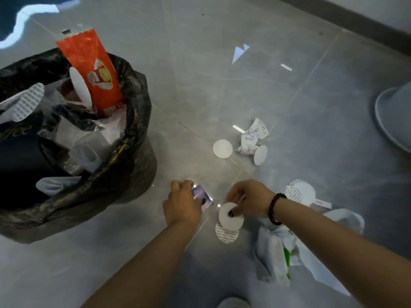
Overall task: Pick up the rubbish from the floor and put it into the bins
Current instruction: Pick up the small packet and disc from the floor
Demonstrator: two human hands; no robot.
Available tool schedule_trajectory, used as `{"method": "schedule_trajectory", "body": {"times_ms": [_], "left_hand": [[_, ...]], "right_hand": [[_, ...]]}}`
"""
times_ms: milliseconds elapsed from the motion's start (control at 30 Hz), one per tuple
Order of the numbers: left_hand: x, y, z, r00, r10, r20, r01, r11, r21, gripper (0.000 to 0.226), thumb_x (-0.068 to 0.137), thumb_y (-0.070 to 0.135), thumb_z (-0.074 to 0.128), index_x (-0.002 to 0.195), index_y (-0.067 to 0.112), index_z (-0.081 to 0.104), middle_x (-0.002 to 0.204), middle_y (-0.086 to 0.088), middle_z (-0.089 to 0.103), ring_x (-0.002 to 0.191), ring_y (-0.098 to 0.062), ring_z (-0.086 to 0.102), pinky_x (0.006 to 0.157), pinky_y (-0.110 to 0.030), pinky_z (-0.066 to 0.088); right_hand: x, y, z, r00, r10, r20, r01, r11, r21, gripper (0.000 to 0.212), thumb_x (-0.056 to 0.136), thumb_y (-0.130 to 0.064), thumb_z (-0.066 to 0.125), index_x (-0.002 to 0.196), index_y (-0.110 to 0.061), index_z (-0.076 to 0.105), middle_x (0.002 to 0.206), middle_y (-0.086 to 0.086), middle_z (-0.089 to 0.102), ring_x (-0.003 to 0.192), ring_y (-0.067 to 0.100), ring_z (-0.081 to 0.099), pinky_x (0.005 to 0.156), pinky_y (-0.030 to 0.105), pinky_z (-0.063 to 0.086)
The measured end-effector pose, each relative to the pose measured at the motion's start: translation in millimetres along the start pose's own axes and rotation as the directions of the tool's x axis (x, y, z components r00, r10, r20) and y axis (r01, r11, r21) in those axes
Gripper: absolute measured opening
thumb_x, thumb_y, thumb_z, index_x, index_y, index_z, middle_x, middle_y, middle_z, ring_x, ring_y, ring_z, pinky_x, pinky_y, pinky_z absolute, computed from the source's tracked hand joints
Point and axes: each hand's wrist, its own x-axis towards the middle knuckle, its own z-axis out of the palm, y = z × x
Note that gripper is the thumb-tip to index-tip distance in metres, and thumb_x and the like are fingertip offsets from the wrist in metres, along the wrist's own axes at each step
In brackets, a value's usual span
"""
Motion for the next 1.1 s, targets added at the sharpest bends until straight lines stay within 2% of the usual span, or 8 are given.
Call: {"method": "schedule_trajectory", "body": {"times_ms": [100, 200, 367, 533, 700, 833, 933, 1100], "left_hand": [[-0.8, -4.7, 3.8, 0.995, -0.094, 0.028, 0.096, 0.988, -0.119, 0.024, 0.084, 0.027, 0.066, 0.103, 0.024, 0.052, 0.114, -0.004, 0.057, 0.101, -0.026, 0.060, 0.089, -0.037, 0.047], [-6.4, -7.7, 8.7, 0.985, -0.160, 0.056, 0.169, 0.954, -0.247, 0.023, 0.080, 0.026, 0.072, 0.088, 0.022, 0.051, 0.110, -0.008, 0.060, 0.097, -0.027, 0.062, 0.085, -0.035, 0.051], [-19.6, -16.3, 19.6, 0.982, -0.166, -0.093, 0.133, 0.947, -0.292, 0.031, 0.083, 0.024, 0.070, 0.109, 0.022, 0.053, 0.126, -0.004, 0.038, 0.095, -0.026, 0.061, 0.084, -0.034, 0.052], [-26.7, -22.9, 28.5, 0.967, -0.210, -0.145, 0.146, 0.921, -0.361, 0.025, 0.077, 0.020, 0.074, 0.096, 0.023, 0.058, 0.123, 0.000, 0.038, 0.089, -0.023, 0.061, 0.085, -0.035, 0.052], [-25.7, -27.3, 31.1, 0.972, -0.205, -0.114, 0.149, 0.916, -0.373, 0.012, 0.081, 0.022, 0.070, 0.090, 0.020, 0.061, 0.115, 0.001, 0.047, 0.081, -0.025, 0.062, 0.076, -0.033, 0.050], [-31.2, -34.4, 22.3, 0.974, -0.223, -0.048, 0.175, 0.865, -0.470, 0.013, 0.081, 0.024, 0.071, 0.080, 0.023, 0.058, 0.088, 0.003, 0.066, 0.080, -0.017, 0.063, 0.070, -0.027, 0.048], [-41.6, -42.1, 9.4, 0.971, -0.240, 0.005, 0.207, 0.829, -0.520, 0.011, 0.083, 0.022, 0.070, 0.085, 0.024, 0.060, 0.087, 0.002, 0.069, 0.078, -0.014, 0.062, 0.070, -0.025, 0.047], [-68.4, -55.2, -31.1, 0.988, -0.148, 0.040, 0.138, 0.737, -0.661, 0.016, 0.083, 0.010, 0.069, 0.080, 0.025, 0.065, 0.088, 0.003, 0.070, 0.078, -0.008, 0.062, 0.069, -0.014, 0.042]], "right_hand": [[-5.5, 0.7, 29.7, 0.999, -0.040, 0.030, 0.045, 0.982, -0.185, 0.051, 0.071, -0.023, 0.080, 0.118, -0.015, 0.060, 0.120, 0.004, 0.058, 0.109, 0.019, 0.056, 0.090, 0.020, 0.040], [-6.8, 3.7, 50.1, 0.998, -0.063, 0.026, 0.067, 0.950, -0.305, 0.053, 0.077, -0.014, 0.071, 0.126, -0.013, 0.052, 0.128, 0.009, 0.045, 0.114, 0.027, 0.051, 0.094, 0.025, 0.039], [-7.0, 0.4, 68.4, 0.995, -0.093, 0.042, 0.102, 0.891, -0.442, 0.035, 0.082, -0.014, 0.055, 0.116, -0.008, 0.052, 0.122, 0.012, 0.046, 0.106, 0.031, 0.055, 0.089, 0.034, 0.045], [-10.5, 7.1, 79.1, 0.991, -0.119, 0.063, 0.135, 0.846, -0.515, 0.026, 0.081, -0.013, 0.053, 0.107, -0.009, 0.055, 0.114, 0.012, 0.052, 0.106, 0.028, 0.051, 0.085, 0.032, 0.043], [-16.3, 8.3, 68.4, 0.993, -0.103, 0.061, 0.118, 0.922, -0.370, 0.025, 0.079, -0.006, 0.059, 0.103, -0.011, 0.064, 0.100, 0.001, 0.050, 0.102, 0.021, 0.056, 0.071, 0.013, 0.033], [-25.9, 6.5, 57.1, 0.998, -0.067, 0.002, 0.066, 0.973, -0.220, 0.014, 0.077, -0.008, 0.064, 0.084, -0.021, 0.064, 0.089, -0.007, 0.054, 0.088, 0.012, 0.055, 0.073, 0.017, 0.045], [-28.8, -0.6, 52.8, 0.997, -0.058, -0.055, 0.052, 0.994, -0.095, 0.034, 0.076, -0.007, 0.067, 0.066, -0.034, 0.050, 0.076, -0.017, 0.054, 0.072, 0.004, 0.054, 0.059, 0.005, 0.041], [-38.7, -31.7, 33.9, 0.983, -0.111, -0.148, 0.115, 0.993, 0.017, 0.030, 0.074, -0.006, 0.072, 0.066, -0.029, 0.054, 0.071, -0.011, 0.057, 0.062, 0.000, 0.051, 0.057, 0.007, 0.042]]}}
